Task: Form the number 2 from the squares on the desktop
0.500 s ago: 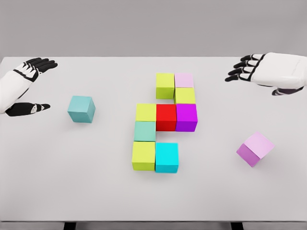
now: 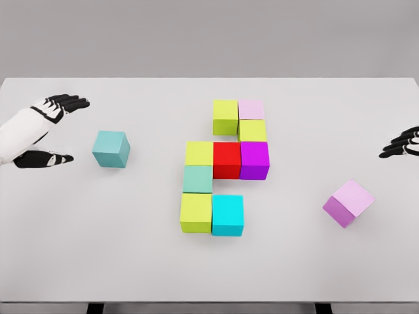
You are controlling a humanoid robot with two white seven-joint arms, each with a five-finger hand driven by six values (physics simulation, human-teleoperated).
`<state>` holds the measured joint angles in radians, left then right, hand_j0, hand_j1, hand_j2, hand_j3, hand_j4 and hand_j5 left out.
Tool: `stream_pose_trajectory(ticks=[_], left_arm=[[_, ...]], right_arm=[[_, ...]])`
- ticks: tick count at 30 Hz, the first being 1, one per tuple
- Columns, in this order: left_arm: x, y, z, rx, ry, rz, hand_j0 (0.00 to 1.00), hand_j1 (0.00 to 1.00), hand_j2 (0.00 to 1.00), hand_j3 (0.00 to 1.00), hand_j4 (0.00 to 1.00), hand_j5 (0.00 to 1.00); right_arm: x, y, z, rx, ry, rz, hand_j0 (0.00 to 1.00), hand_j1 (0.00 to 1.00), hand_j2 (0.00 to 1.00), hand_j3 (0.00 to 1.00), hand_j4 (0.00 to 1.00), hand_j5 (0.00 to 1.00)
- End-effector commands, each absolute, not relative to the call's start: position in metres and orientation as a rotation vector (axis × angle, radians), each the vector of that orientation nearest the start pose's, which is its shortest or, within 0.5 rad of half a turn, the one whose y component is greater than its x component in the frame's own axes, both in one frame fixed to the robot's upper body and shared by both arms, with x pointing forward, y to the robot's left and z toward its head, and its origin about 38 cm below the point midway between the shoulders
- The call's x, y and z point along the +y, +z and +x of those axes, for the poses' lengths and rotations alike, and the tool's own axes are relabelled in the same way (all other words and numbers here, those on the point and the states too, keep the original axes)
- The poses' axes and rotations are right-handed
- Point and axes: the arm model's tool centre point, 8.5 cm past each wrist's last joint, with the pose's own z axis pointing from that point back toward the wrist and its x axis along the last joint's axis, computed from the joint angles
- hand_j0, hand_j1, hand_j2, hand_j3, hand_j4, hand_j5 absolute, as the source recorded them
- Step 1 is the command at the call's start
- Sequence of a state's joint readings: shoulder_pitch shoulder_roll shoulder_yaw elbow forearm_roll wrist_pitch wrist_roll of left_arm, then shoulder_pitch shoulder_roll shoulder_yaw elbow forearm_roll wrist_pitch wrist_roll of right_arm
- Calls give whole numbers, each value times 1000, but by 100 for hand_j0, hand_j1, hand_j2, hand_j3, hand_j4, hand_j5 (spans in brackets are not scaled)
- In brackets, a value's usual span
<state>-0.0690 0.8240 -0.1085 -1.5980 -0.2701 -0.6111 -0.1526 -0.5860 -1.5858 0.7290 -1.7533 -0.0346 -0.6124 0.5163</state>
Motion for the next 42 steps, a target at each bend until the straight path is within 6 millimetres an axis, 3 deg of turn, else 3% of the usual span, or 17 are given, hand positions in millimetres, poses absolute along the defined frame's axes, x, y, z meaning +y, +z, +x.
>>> stream_pose_trajectory(ticks=[1, 3, 5, 7, 11, 13, 17, 23, 27, 33, 39, 42], left_arm=[[355, 194, 347, -1716, -1560, 238, 99, 99, 99, 99, 99, 99], [337, 197, 341, -1704, -1630, 109, 99, 99, 99, 99, 99, 99], [338, 220, 343, -1771, -1573, 102, 100, 100, 100, 100, 100, 100], [353, 229, 352, -1692, -1475, 158, 100, 100, 100, 100, 100, 100], [372, 254, 376, -1556, -1287, 279, 100, 100, 100, 100, 100, 100], [379, 250, 383, -1409, -1194, 297, 100, 100, 100, 100, 100, 100], [349, 227, 393, -1220, -1320, 242, 100, 100, 100, 100, 100, 100], [339, 232, 398, -1159, -1436, 262, 100, 100, 100, 100, 100, 100], [328, 231, 403, -1132, -1507, 304, 100, 100, 100, 100, 100, 100], [328, 220, 405, -1062, -1487, 341, 100, 100, 100, 100, 100, 100], [310, 233, 421, -1029, -1524, 414, 100, 100, 100, 100, 100, 100], [305, 221, 419, -986, -1539, 421, 100, 100, 100, 100, 100, 100]], right_arm=[[-444, 307, 303, -971, 2092, -307, 100, 100, 100, 100, 100, 100], [-441, 293, 301, -916, 2117, -235, 100, 100, 100, 100, 100, 100], [-417, 270, 311, -995, 2128, -151, 100, 100, 100, 100, 100, 100], [-402, 263, 318, -1056, 2132, -119, 100, 100, 100, 100, 100, 100], [-396, 260, 320, -1081, 2127, -98, 100, 100, 100, 100, 100, 100], [-390, 256, 321, -1097, 2127, -81, 100, 100, 100, 100, 100, 100], [-386, 255, 323, -1114, 2127, -73, 100, 100, 100, 100, 100, 100], [-370, 240, 343, -1103, 1963, -87, 100, 100, 100, 100, 100, 100], [-374, 241, 347, -1083, 1903, -102, 100, 100, 100, 100, 100, 100], [-373, 231, 344, -1059, 1905, -79, 100, 100, 100, 100, 100, 100], [-370, 224, 343, -1048, 1910, -63, 100, 100, 100, 100, 100, 100], [-368, 216, 342, -1030, 1927, -58, 100, 100, 100, 100, 100, 100]])
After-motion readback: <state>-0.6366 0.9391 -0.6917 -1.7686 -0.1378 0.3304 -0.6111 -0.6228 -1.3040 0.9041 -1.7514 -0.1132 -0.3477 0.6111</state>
